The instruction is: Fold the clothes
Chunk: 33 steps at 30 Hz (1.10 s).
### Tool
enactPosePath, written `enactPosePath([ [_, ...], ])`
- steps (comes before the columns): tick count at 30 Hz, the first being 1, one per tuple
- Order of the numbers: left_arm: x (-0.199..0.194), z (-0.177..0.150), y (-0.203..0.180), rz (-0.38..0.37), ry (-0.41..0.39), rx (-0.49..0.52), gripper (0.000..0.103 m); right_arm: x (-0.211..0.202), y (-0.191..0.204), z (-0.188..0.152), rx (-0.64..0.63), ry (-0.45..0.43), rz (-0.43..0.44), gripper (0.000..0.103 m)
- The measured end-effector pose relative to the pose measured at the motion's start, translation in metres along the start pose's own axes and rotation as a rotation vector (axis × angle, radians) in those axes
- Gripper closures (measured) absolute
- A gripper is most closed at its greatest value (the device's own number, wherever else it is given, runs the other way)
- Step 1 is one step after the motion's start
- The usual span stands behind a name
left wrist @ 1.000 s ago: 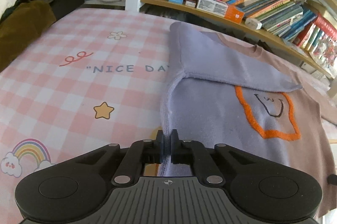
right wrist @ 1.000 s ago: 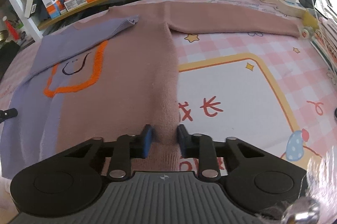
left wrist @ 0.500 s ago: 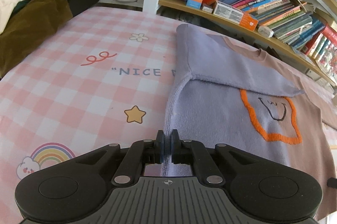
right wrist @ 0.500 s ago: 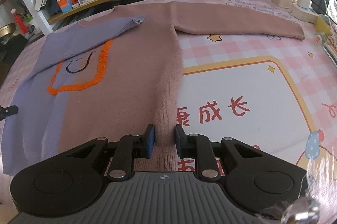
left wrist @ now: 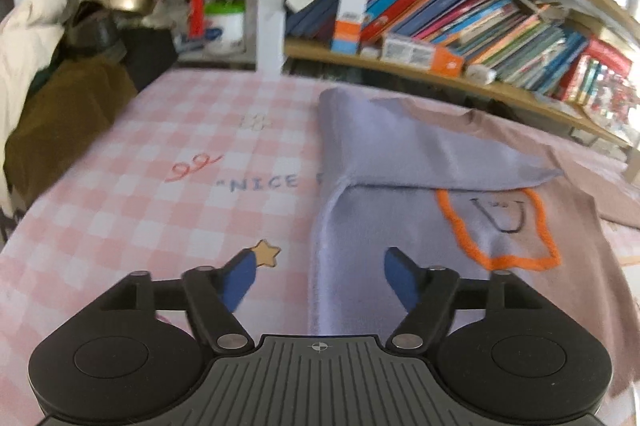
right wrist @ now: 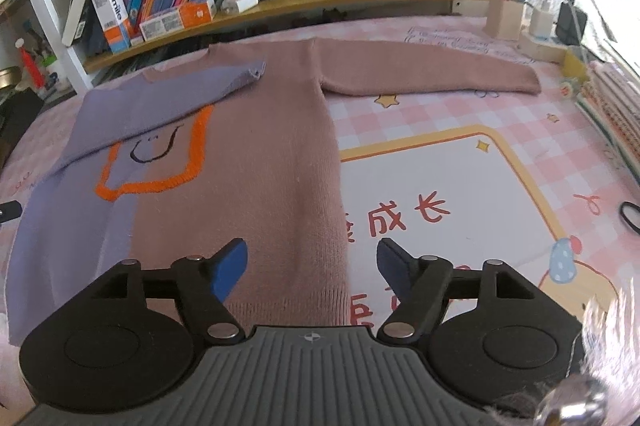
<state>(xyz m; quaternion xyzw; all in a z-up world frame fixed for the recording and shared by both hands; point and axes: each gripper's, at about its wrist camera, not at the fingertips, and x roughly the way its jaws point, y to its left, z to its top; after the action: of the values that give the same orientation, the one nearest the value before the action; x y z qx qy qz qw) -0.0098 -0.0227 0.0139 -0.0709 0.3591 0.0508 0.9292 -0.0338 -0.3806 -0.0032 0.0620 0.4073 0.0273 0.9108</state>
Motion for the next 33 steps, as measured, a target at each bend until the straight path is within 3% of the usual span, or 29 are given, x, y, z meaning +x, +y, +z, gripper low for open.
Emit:
enactPosePath([
  [2, -0.006, -0.002, -0.005, -0.016, -0.008, 0.021, 0.019, -0.007, 0.002, -0.002, 0.006, -0.017, -0.013, 0.02],
  [4, -0.011, -0.006, -0.011, -0.031, -0.007, 0.038, 0.014, -0.014, 0.003, -0.003, 0.015, -0.036, -0.027, 0.019],
  [13, -0.015, -0.028, -0.03, -0.11, 0.027, 0.095, 0.01, -0.044, 0.001, -0.014, 0.067, -0.071, -0.091, 0.013],
  [23, -0.011, -0.032, -0.029, -0.047, 0.053, 0.04, 0.009, -0.042, -0.014, -0.013, 0.085, -0.061, -0.108, 0.012],
  [33, -0.01, -0.032, -0.069, 0.078, 0.053, 0.004, 0.009, -0.02, -0.062, 0.015, 0.077, -0.051, -0.039, 0.012],
])
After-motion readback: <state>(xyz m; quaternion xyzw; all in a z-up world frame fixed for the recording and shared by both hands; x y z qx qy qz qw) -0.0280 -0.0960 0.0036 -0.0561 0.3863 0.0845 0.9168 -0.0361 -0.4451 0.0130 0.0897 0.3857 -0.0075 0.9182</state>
